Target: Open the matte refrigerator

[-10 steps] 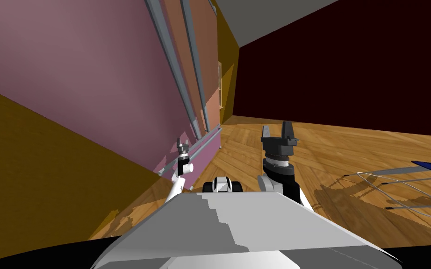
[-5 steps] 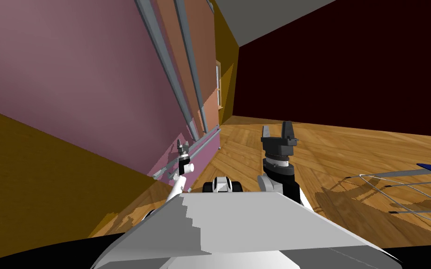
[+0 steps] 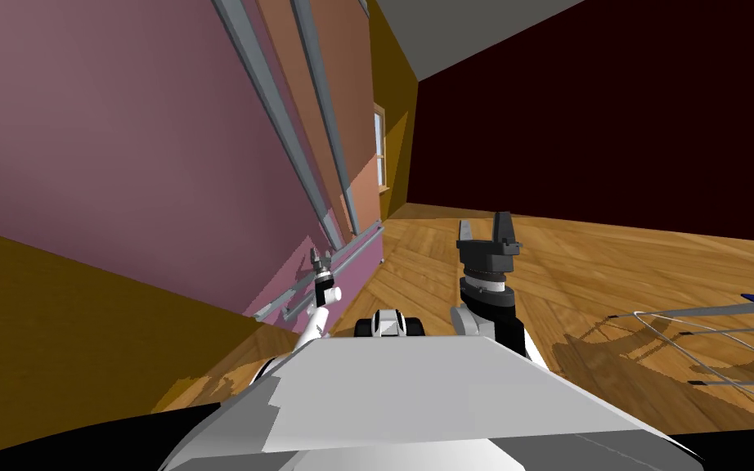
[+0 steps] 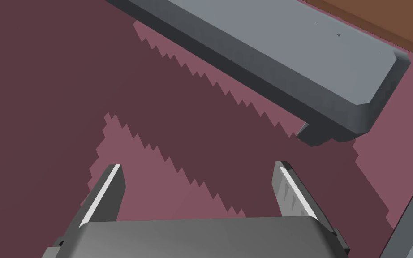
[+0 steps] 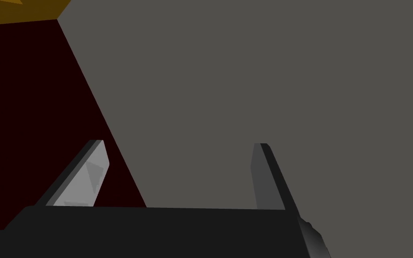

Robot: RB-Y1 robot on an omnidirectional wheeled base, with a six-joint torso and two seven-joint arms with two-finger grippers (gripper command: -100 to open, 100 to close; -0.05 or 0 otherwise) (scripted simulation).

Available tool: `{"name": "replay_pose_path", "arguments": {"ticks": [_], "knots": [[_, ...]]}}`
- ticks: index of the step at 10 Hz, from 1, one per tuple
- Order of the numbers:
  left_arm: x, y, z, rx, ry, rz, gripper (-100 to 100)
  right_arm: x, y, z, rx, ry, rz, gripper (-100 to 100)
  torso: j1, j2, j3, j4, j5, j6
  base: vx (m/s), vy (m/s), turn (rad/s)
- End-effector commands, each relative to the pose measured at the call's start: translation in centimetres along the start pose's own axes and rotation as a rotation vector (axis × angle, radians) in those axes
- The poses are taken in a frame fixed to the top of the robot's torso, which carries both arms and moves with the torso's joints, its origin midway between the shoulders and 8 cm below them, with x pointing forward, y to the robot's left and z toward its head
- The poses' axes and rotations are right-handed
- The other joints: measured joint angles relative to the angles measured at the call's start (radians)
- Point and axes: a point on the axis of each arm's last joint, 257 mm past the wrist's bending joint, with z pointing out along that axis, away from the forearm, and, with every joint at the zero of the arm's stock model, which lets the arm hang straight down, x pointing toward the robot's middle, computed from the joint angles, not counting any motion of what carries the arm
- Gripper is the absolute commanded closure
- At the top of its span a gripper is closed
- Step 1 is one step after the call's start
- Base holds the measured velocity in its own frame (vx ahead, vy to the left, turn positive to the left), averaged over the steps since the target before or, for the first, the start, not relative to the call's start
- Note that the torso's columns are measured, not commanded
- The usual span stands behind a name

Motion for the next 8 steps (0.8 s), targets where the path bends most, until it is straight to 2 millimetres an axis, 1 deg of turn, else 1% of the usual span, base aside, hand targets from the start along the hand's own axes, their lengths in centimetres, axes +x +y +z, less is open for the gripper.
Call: {"name": "replay_pose_path", "arguments": {"ticks": [1, 2, 4, 5, 7, 8], "knots": [[-1.2, 1.1, -0.5, -0.013, -0.038, -0.023, -100, 0.0, 0.0, 0.0, 0.0, 0.0, 0.0, 0, 0.001, 0.001, 0.0, 0.0, 0.0, 0.0, 0.045, -0.078, 0.008], [-1.6, 1.2, -0.5, -0.006, -0.054, -0.038, -100, 0.0, 0.0, 0.0, 0.0, 0.0, 0.0, 0, 0.002, 0.0, 0.0, 0.0, 0.0, 0.0, 0.076, -0.09, 0.025], [-2.5, 2.1, -1.2, -0.024, -0.08, -0.045, -100, 0.0, 0.0, 0.0, 0.0, 0.0, 0.0, 0, 0.002, -0.004, -0.002, -0.002, 0.002, 0.004, 0.041, -0.058, 0.026], [-2.6, 2.2, -1.2, -0.025, -0.08, -0.045, -100, 0.0, 0.0, 0.0, 0.0, 0.0, 0.0, 0, 0.002, -0.005, -0.003, -0.003, 0.003, 0.005, 0.02, -0.04, 0.002], [-3.6, 2.6, -1.5, -0.022, -0.11, -0.063, -100, 0.0, 0.0, 0.0, 0.0, 0.0, 0.0, 0, 0.0, -0.007, -0.004, -0.002, 0.001, 0.005, 0.034, -0.061, -0.004], [-3.7, 2.8, -1.7, -0.029, -0.114, -0.061, -100, 0.0, 0.0, 0.0, 0.0, 0.0, 0.0, 0, -0.002, -0.006, -0.003, -0.002, 0.0, 0.003, 0.048, -0.066, -0.017]]}}
